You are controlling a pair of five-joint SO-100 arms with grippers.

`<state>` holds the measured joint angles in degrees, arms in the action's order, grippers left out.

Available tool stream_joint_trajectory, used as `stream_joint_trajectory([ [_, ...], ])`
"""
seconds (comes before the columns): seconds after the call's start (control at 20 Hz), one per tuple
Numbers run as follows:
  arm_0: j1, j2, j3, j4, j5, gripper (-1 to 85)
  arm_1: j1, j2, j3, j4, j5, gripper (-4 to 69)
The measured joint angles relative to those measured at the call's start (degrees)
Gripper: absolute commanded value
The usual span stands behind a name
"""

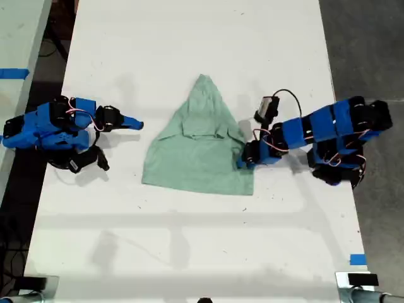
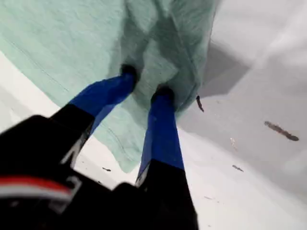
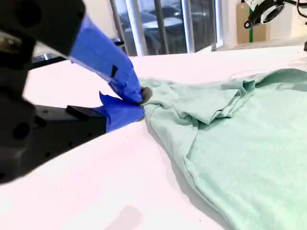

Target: Fold t shirt

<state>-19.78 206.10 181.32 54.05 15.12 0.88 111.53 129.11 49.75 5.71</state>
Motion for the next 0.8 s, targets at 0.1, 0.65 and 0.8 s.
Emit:
stream_joint_trajectory([
  [0.1,0.0,0.0,0.0,0.0,0.0,-0.2,-0.7,3.1,-2.3,5.0,0.0,24.5],
  [0.65,0.0,0.0,0.0,0.0,0.0,-0.2,0.1,-4.8,-1.8,5.5,0.4,2.2],
  [0.8,0.0,0.0,0.0,0.0,0.0,-0.2,0.3,-8.5,-8.3,11.4,1.4,2.2],
])
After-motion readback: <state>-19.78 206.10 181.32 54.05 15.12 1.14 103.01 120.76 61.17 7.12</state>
